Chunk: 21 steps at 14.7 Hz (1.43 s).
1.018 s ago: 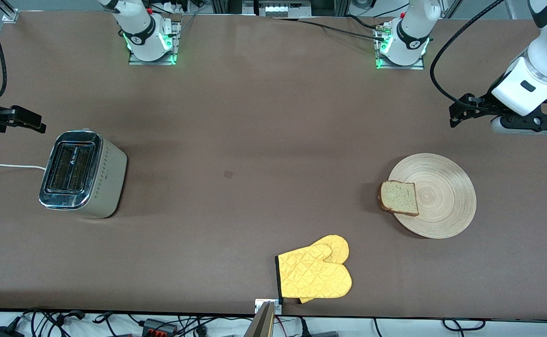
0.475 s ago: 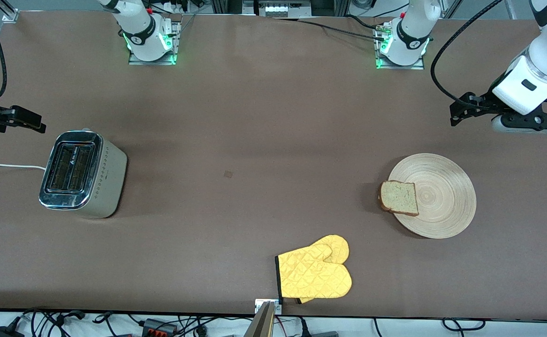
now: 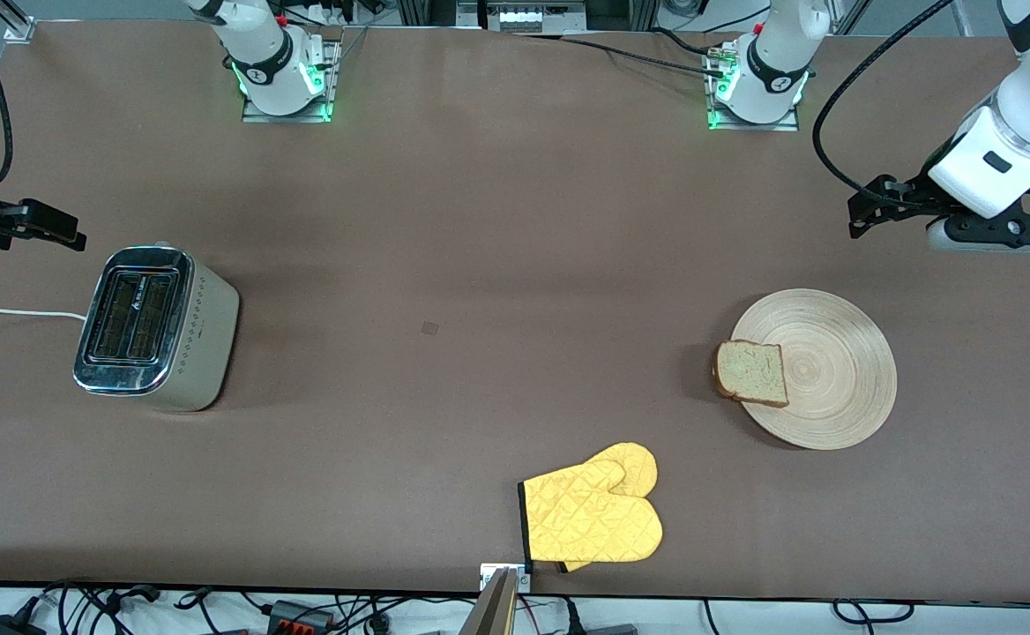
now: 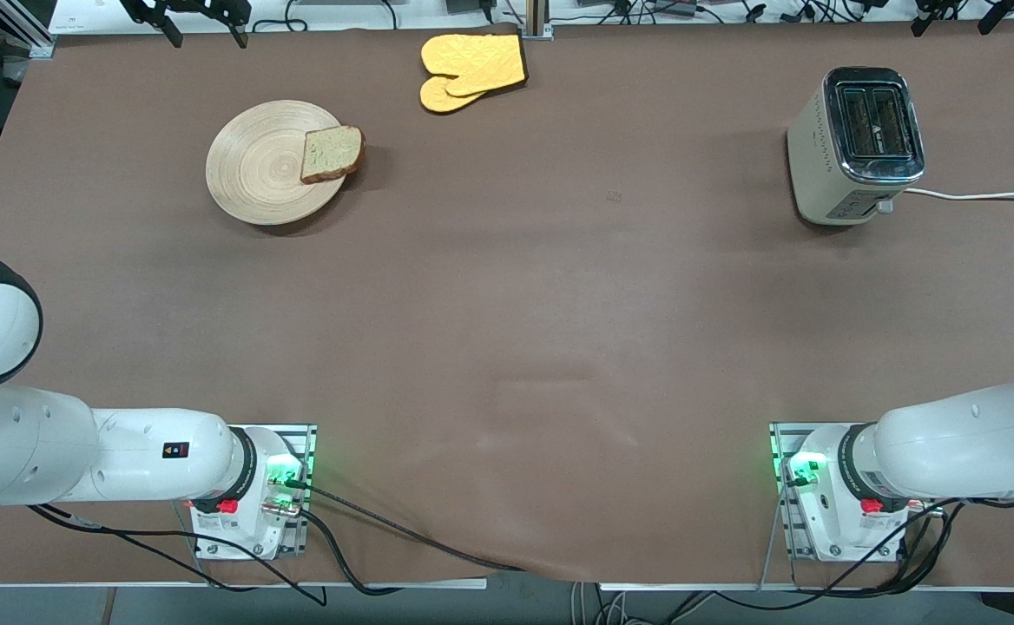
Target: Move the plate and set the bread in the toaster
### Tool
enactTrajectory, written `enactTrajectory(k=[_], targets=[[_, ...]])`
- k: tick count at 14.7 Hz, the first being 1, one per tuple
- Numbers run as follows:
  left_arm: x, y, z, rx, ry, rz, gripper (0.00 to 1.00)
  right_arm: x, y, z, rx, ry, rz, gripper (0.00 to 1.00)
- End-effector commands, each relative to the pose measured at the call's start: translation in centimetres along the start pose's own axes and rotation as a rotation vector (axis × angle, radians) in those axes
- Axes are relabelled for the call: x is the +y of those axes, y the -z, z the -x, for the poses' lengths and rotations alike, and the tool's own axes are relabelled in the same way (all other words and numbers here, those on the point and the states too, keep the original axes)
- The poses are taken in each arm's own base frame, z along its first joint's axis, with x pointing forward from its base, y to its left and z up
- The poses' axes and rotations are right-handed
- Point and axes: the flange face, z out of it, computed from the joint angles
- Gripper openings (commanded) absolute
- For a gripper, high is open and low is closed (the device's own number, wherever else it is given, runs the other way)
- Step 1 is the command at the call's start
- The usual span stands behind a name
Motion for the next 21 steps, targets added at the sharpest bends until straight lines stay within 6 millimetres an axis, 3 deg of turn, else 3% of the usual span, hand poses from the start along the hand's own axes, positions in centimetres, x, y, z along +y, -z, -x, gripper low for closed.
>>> enactTrajectory(k=[1,4,6,11,13,14,18,21], targets=[[-0.3,0.4,-0.2,-0.004,-0.012,-0.021,1.00,-0.1,0.4,-0.1,-0.004,0.006,0.014,1.00],[0.4,0.7,-0.3,0.002,-0.032,-0.024,1.00,-0.1,0.4,-0.1,-0.004,0.006,0.014,1.00],[0.2,-0.2,-1.1,-0.065,-0.016,-0.018,1.00,-0.1,0.4,-0.1,-0.004,0.006,0.014,1.00],[-1.9,-2.3,-1.9,-0.176,0.042,0.127,1.00,-0.1,0.5,-0.1,-0.003,0.005,0.014,1.00],[-4.0,-4.2,-2.7,-0.207,0.049,0.136,1.00,-0.1,0.4,-0.1,-0.004,0.005,0.014,1.00],[-6.4,-5.3,-3.0,-0.222,0.030,0.154,1.00,-0.1,0.4,-0.1,-0.004,0.005,0.014,1.00],[-11.9,-8.8,-5.7,-0.231,-0.028,0.266,1.00,-0.1,0.4,-0.1,-0.004,0.005,0.014,1.00],[-17.4,-14.6,-6.8,-0.240,0.036,0.517,1.00,0.0,0.4,-0.1,-0.004,0.005,0.014,1.00]])
